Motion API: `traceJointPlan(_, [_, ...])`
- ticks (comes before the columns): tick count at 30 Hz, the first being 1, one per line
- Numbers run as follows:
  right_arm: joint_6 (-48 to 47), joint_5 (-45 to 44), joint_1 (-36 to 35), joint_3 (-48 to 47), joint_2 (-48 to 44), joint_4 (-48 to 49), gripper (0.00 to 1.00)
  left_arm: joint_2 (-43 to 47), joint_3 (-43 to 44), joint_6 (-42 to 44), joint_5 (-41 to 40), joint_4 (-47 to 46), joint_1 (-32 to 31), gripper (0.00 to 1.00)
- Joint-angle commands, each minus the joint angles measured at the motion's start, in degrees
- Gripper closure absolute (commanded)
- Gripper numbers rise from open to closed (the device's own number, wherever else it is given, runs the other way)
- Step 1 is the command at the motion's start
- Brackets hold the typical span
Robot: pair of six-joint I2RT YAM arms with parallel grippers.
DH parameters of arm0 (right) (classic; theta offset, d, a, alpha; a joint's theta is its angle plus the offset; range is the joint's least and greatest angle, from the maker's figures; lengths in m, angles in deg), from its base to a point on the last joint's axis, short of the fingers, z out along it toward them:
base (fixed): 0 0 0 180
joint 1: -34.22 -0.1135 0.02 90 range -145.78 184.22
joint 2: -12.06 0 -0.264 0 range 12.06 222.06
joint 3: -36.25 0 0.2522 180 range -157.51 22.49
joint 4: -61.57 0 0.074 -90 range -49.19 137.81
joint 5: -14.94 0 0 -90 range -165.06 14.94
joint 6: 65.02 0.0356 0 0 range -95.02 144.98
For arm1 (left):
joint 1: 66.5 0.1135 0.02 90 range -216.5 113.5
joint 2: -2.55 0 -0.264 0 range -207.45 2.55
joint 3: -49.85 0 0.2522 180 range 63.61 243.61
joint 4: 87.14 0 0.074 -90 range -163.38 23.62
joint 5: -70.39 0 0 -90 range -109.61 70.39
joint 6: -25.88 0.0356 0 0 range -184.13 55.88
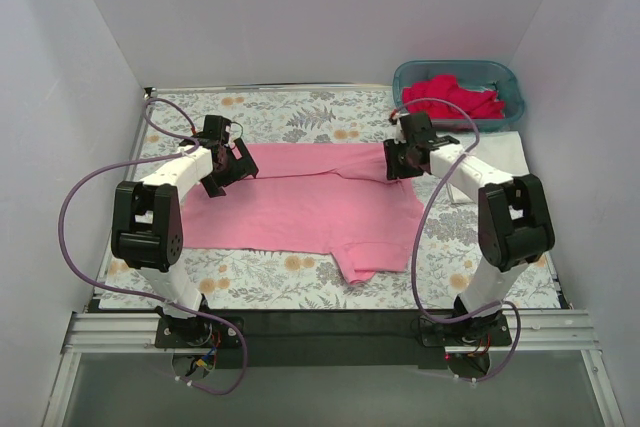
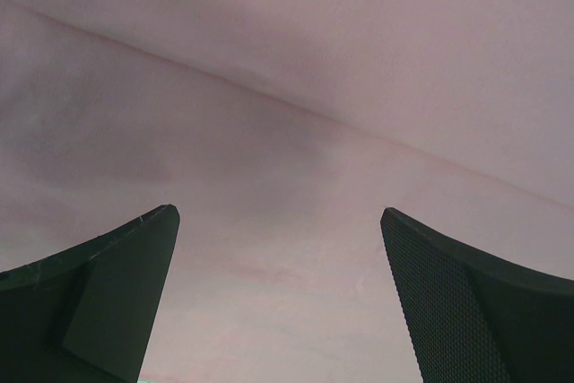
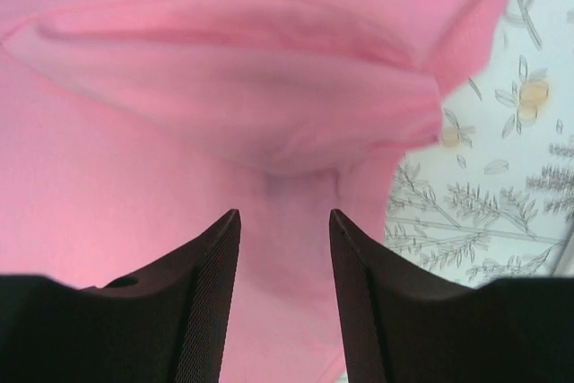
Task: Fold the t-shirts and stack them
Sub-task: Fold the tshirt
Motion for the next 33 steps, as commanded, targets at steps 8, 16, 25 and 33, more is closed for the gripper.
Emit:
traceJointPlan(8, [17.97,14.1,6.98,14.19,-5.01,19.77,0.57,0.75,0.66,-0.09,0.96,-0.07,-0.34,0.12])
traceJointPlan(16, [20.87,15.6,7.33,16.05,-2.12,25.67,0.58,1.37,0.31,-0.09,0.52,-0.07,-0.43,0.12])
traceJointPlan(25, [22.36,14.01,7.5,17.19,-0.71,27.6,0.59,1.46,0.22,-0.09,0.25,0.28,-0.43,0.12])
traceJointPlan(33, [22.63,14.54,7.5,17.37,0.61,28.74,0.62,1.37,0.13,-0.09,-0.01,0.55,-0.43,0.12])
